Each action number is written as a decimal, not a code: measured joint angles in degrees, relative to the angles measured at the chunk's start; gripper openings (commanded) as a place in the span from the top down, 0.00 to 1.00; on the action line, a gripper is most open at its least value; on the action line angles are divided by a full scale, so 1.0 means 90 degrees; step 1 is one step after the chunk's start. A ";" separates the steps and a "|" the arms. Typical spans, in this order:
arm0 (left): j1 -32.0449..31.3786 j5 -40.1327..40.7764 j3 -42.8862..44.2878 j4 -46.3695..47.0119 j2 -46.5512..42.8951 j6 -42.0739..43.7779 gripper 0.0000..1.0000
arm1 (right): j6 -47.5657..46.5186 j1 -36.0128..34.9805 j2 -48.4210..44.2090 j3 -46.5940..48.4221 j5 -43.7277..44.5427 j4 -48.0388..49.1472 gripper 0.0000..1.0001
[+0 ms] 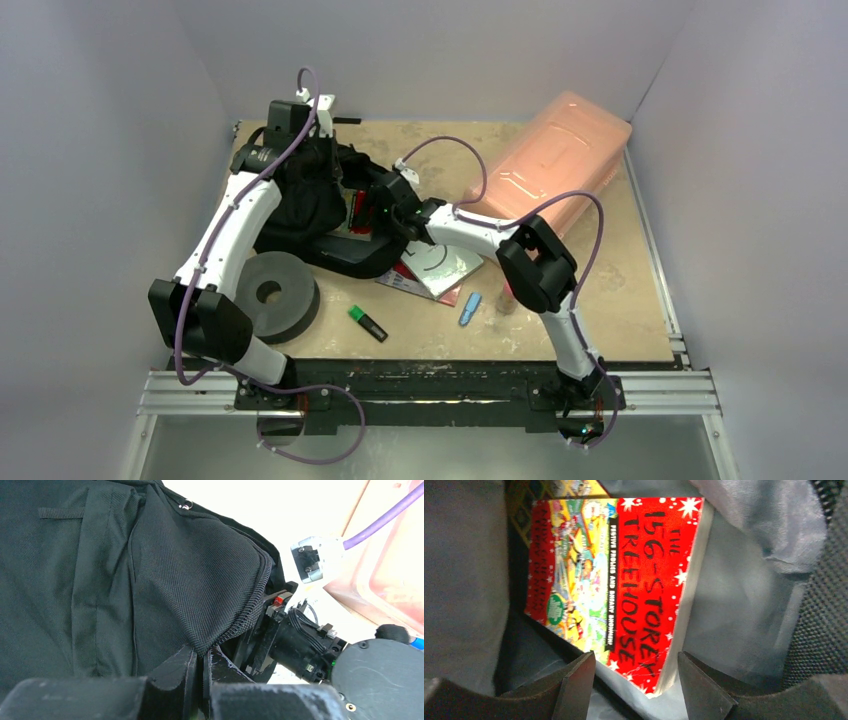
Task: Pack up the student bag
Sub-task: Place the book in the student bag.
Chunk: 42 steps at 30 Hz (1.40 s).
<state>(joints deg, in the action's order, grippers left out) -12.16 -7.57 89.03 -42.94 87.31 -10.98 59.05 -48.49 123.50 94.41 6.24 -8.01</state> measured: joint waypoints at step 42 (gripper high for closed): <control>0.0000 -0.0007 0.0000 -0.0002 0.0024 -0.0036 1.00 | -0.3060 -0.0163 -0.2074 -0.1515 0.0231 0.0867 0.21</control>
<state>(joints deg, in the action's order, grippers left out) -12.16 -7.64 89.03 -42.96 87.53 -11.31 31.51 -49.95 104.84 80.77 8.32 -0.21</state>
